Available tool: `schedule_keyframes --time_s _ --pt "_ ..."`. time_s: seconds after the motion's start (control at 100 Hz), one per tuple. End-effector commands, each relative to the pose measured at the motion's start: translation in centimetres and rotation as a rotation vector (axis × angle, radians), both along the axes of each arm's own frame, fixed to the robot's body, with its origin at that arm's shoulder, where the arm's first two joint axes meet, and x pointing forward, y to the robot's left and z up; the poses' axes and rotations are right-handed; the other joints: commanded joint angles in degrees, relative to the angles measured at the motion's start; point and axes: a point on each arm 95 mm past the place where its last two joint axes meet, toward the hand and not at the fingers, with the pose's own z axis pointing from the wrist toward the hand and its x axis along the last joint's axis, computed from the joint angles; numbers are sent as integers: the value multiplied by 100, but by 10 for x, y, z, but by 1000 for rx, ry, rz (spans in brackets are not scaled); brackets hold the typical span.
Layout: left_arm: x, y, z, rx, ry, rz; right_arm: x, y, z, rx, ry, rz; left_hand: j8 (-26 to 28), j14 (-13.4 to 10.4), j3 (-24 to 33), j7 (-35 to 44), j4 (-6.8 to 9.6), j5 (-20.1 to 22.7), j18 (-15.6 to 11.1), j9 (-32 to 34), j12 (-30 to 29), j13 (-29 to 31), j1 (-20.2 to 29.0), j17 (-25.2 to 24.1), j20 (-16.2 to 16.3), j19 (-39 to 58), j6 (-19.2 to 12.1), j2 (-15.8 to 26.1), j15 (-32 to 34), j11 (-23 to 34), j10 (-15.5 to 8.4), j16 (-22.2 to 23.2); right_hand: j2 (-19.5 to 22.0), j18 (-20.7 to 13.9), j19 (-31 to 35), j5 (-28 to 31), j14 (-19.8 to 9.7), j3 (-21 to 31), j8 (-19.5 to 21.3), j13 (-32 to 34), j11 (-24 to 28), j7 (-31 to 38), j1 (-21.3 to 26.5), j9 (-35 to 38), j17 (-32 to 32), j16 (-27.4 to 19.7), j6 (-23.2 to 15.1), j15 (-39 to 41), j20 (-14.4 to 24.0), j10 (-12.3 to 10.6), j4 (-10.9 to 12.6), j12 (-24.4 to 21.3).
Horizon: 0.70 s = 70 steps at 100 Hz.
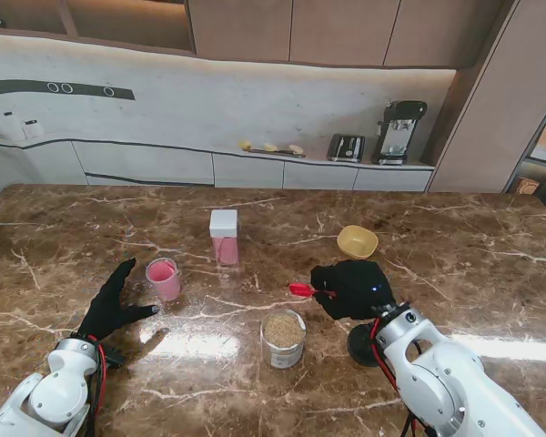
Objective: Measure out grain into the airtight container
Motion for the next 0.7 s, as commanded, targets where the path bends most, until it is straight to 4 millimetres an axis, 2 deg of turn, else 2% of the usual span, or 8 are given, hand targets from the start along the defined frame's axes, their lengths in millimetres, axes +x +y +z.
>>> schedule_keyframes --time_s 0.0,0.1,0.15,0.25,0.35,0.52,0.6,0.69 --pt "0 -4 -6 -12 15 11 1 -4 -2 -17 23 -9 79 -189 127 -58 -211 -281 -227 64 -83 120 -58 8 -95 228 13 -231 43 187 -101 55 93 -50 116 250 -463 417 285 215 108 130 138 295 101 179 -849 204 99 0 -8 130" --pt "6 -8 -10 -25 29 14 2 -4 -1 -23 25 -8 198 -203 116 -19 -264 -269 -234 137 -185 128 -159 -37 -174 254 -208 -304 35 313 -194 58 104 -53 118 246 -463 407 305 215 107 123 137 289 100 179 -882 203 98 -4 -7 133" --pt "9 -10 -11 -42 39 11 2 -4 -1 -24 25 -7 401 -187 137 -6 -308 -286 -212 161 -253 67 -190 -69 -295 108 -507 -417 8 421 -261 59 103 -53 118 247 -464 402 311 215 107 120 132 288 100 178 -882 202 97 -6 -8 135" --pt "17 -13 -12 -64 74 -9 2 -4 -1 -27 26 -4 711 -200 464 130 -425 -271 -236 166 -284 -30 -418 -102 -320 -220 -867 -647 -29 504 -240 60 103 -70 127 243 -487 403 331 217 109 107 120 284 81 176 -907 196 99 -12 -7 140" --pt "25 -14 -13 -63 103 -25 1 -4 -1 -29 30 -5 761 -186 671 247 -476 -222 -238 181 -281 -48 -537 -83 -261 -389 -798 -760 -19 482 -233 70 110 -90 153 249 -493 408 353 217 109 102 117 274 66 176 -927 197 104 -24 -6 144" --pt "36 -15 -15 -74 149 -49 2 -6 -2 -44 34 -8 770 -65 954 946 -547 -172 -127 176 -130 -269 -692 -140 -145 -690 -1096 -886 -57 545 -182 96 130 -111 182 242 -496 400 396 218 125 84 98 265 18 176 -976 201 107 -49 -11 162" --pt "40 -17 -15 -93 167 -56 3 -8 -2 -48 38 -12 738 -15 989 1120 -550 -179 -50 57 -98 -385 -677 -112 -229 -846 -1327 -904 -59 319 -188 130 132 -121 216 240 -489 397 408 218 126 73 97 264 -4 178 -987 207 115 -49 -11 165" --pt "45 -17 -16 -89 187 -67 4 -8 -1 -51 41 -13 755 17 975 1224 -551 -159 201 26 -35 -435 -680 -140 -265 -894 -1472 -893 -127 274 -178 109 134 -128 240 242 -492 392 420 218 125 63 95 264 -11 177 -988 210 115 -49 -11 168"
